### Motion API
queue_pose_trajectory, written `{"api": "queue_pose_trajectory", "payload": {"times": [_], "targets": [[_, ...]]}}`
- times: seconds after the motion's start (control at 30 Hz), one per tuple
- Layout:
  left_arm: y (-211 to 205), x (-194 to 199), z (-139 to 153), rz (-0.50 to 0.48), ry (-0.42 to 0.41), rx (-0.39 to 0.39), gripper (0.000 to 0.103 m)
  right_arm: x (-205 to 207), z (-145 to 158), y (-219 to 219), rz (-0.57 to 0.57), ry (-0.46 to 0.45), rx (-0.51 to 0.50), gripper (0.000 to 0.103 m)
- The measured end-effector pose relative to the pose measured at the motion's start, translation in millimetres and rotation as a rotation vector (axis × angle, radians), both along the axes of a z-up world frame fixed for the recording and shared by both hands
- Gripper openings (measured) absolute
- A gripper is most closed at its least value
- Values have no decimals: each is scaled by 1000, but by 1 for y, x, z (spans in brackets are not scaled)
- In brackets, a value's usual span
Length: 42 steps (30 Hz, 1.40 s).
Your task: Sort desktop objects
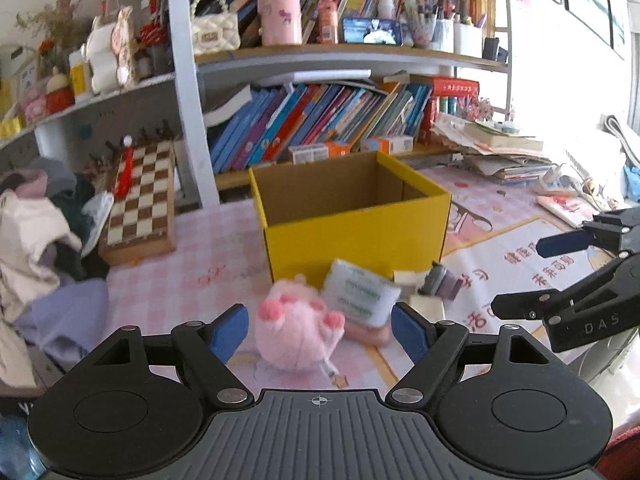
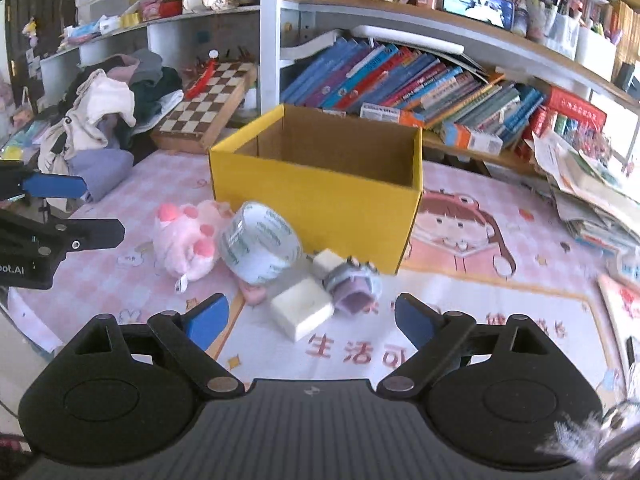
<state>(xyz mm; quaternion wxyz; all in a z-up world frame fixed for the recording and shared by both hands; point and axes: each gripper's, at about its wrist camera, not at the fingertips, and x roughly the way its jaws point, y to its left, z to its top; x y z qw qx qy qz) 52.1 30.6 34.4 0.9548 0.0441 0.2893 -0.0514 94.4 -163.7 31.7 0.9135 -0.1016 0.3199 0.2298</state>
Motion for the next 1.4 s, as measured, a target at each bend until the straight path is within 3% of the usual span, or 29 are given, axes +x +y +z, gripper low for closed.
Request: {"api": "queue_pose_trajectory", "payload": {"times": [0.5, 0.83, 0.97, 1.23, 1.4], "targets": [[-3, -20, -21, 8, 42, 9, 81, -35, -27, 10, -20, -50, -43, 100], [-6, -23, -30, -1, 72, 8, 82, -40, -35, 16, 13, -3, -56, 100], [-7, -22, -33, 5, 79, 13, 91, -38, -38, 14, 6, 11, -50, 100], [-7, -19, -32, 17, 82, 25, 93, -28, -32, 10, -16, -36, -76, 100], [-8, -16, -30, 24, 77, 21, 96, -31, -33, 8, -36, -7, -59, 100]]}}
